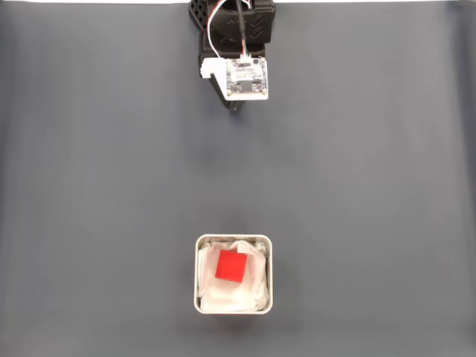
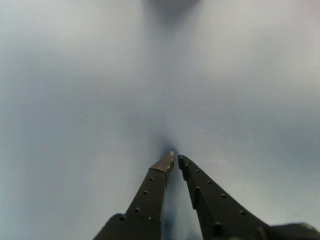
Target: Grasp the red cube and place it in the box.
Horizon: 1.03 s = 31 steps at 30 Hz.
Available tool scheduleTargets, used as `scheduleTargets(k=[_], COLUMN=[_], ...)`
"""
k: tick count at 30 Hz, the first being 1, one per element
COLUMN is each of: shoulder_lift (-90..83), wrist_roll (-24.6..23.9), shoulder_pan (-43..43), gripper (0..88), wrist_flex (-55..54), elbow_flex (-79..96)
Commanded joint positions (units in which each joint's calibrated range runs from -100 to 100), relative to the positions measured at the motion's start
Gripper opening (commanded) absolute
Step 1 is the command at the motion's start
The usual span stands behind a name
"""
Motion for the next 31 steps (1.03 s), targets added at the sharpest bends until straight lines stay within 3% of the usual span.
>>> scheduleTargets(k=[1,31], shoulder_lift=[0.1,0.1], wrist_roll=[-0.6,-0.8], shoulder_pan=[-0.4,-0.6], gripper=[0.0,0.5], wrist_flex=[1.3,1.3], elbow_flex=[0.5,0.5])
